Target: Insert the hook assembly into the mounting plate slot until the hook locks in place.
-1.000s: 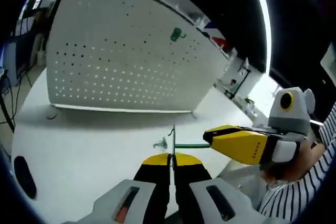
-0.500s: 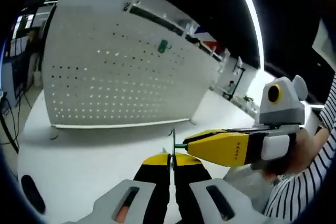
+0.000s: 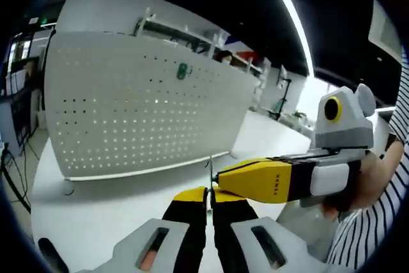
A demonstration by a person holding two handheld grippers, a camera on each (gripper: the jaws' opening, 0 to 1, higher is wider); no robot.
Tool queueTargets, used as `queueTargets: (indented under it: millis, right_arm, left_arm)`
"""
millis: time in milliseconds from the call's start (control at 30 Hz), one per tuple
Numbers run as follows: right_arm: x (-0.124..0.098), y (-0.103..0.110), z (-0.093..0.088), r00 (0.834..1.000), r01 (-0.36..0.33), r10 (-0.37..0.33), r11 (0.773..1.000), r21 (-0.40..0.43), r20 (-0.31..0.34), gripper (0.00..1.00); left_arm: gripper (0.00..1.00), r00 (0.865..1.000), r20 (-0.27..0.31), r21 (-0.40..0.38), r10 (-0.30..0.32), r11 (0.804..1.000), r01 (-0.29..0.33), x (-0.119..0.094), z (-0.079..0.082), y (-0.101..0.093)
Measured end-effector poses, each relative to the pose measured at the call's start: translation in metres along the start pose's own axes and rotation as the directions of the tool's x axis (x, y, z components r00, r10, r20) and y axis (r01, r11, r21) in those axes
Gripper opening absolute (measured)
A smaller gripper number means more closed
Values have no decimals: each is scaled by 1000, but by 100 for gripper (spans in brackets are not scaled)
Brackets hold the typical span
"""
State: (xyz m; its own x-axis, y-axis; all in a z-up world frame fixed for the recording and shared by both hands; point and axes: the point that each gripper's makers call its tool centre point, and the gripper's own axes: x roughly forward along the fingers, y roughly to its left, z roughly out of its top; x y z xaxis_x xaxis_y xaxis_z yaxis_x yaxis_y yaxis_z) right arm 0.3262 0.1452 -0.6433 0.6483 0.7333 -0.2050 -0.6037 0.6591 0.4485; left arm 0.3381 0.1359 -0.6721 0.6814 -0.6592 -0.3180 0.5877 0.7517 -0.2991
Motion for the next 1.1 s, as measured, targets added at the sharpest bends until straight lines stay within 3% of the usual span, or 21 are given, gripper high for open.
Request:
queueTargets:
  millis: [267,333,367,467,667,933,967,1000,1100]
  right_arm:
    - [0,3,0,999,-31,31,999,14,-14,0]
    - [2,8,-2,998,-51,51,998,44,-20,0]
    - [4,11,-4,997,-68,68,998,-2,-47,0]
    - [6,12,-4,995,-75,73,997,-25,-64,0]
    - [8,8,-14,985,-114,110,993,-23,-131,0]
    - [2,13,-17,973,-174,168,984,-25,-158,0]
    - [2,16,-18,967,-200,196,980,-9,-165,0]
    - [0,21,-24,950,-236,238,971,35,-204,0]
    - [1,15,-21,954,-229,226,973,9,-195,0]
  left_arm:
    - [4,999,32,5,-25,1000,24,-5,0,-2]
    - [10,998,43,43,-50,998,48,-6,1,-3]
    - [14,998,34,37,-55,998,54,-6,-2,-4]
    - [36,997,34,8,-62,998,62,-5,-5,-4]
    - [57,997,19,17,-78,997,78,-6,-11,-10]
    - [74,992,15,-14,-129,992,129,-11,-17,-16]
    - [75,992,13,-14,-128,992,128,-11,-17,-15]
    - [77,991,10,-14,-130,991,130,-12,-18,-15]
    - [81,990,-7,-49,-137,989,137,-13,-22,-12]
